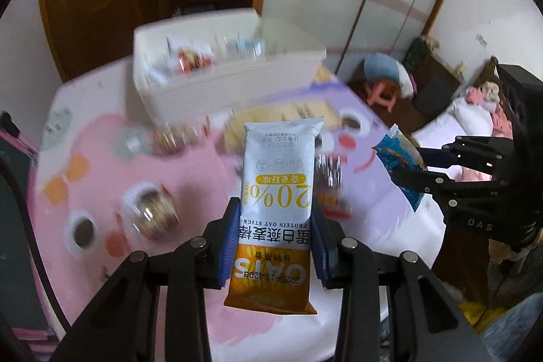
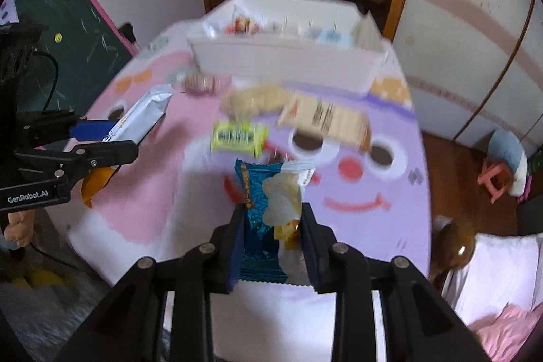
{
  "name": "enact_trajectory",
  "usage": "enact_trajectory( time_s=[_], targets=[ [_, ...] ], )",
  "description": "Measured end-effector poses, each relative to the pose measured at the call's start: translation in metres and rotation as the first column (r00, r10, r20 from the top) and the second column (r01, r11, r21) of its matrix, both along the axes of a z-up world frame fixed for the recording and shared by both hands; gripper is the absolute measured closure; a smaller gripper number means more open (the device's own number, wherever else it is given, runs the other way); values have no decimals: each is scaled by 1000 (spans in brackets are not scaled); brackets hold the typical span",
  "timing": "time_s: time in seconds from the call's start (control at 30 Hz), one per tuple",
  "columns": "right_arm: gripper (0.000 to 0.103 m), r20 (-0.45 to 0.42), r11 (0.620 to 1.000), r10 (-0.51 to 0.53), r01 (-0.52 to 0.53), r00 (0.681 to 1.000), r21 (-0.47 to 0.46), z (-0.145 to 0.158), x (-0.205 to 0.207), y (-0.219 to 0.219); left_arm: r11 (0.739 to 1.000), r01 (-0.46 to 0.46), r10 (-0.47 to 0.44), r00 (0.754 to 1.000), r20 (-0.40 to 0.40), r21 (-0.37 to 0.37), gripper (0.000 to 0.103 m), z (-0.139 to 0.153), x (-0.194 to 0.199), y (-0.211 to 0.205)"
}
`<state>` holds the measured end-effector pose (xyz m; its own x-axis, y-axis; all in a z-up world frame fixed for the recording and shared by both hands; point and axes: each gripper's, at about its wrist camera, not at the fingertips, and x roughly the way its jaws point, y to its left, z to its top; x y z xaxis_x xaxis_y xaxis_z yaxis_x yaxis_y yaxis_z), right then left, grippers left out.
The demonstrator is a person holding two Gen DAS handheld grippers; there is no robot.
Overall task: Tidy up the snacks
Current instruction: 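Carry both packs over the white bin and open both tools to release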
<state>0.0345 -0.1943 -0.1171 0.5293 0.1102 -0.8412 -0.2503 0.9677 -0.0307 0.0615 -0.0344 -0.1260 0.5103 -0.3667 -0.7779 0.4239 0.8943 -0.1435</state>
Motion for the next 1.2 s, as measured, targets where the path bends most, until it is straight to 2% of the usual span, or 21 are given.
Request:
enact_trajectory(
  time_s=[0.13,0.43,0.57,0.67,0.8,0.9,1.07,1.2],
  targets=[
    [73,108,1000,8,-6,994,-15,44,18,2,999,-39,37,994,103,14,67,53,12,3],
    [73,312,998,-49,58,949,-21,151,73,2,989,-144,133,962,239,29,67,165,65,12],
    [73,362,997,-79,83,929,4,186,107,0,983,-180,161,938,308,35,67,205,93,10],
    [73,386,994,-108,110,916,18,204,135,1,978,-204,186,932,311,29,67,222,125,11],
    [73,377,986,-167,152,911,70,209,177,1,973,-227,204,931,301,44,67,224,167,6],
    [73,339,979,-202,179,919,99,199,209,-5,969,-237,208,936,283,70,67,210,198,1],
    [73,224,972,-229,209,947,110,160,258,-7,957,-264,234,948,216,123,67,167,246,-4],
    [72,127,966,-242,227,962,122,123,284,-6,950,-283,265,954,140,131,67,134,275,-2]
  ],
)
